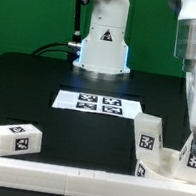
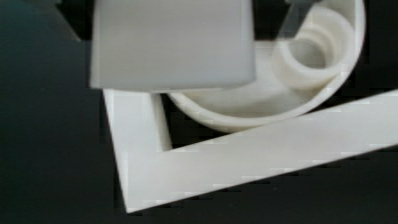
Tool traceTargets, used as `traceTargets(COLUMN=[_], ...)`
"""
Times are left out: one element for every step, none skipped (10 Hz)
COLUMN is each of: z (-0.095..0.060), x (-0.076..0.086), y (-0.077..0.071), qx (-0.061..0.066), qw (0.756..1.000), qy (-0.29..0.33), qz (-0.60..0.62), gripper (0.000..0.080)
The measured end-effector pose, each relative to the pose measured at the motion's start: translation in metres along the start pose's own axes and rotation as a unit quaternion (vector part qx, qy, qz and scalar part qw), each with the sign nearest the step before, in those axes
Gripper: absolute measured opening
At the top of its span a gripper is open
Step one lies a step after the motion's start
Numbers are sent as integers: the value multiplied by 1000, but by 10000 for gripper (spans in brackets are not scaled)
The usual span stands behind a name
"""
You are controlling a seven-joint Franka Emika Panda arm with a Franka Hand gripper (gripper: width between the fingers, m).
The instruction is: Assemble stool
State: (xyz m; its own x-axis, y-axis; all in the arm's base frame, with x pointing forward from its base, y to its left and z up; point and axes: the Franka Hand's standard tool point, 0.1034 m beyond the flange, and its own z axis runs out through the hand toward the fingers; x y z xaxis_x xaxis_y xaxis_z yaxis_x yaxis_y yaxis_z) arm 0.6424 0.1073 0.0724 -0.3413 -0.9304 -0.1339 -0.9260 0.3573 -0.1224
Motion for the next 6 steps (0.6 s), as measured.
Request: traceTargets(z=[0, 0, 1, 3, 3, 3], x=[0, -2, -8, -19, -22, -22], y=[0, 0, 1, 3, 4, 4], qx=[0, 2, 7, 26, 49, 52], qw=[1000, 997, 992, 985, 983, 983], qy=[0, -4, -19, -37, -46, -45], qz=[26, 78, 125, 167, 168, 169], gripper=[338, 338, 338, 338, 338, 338])
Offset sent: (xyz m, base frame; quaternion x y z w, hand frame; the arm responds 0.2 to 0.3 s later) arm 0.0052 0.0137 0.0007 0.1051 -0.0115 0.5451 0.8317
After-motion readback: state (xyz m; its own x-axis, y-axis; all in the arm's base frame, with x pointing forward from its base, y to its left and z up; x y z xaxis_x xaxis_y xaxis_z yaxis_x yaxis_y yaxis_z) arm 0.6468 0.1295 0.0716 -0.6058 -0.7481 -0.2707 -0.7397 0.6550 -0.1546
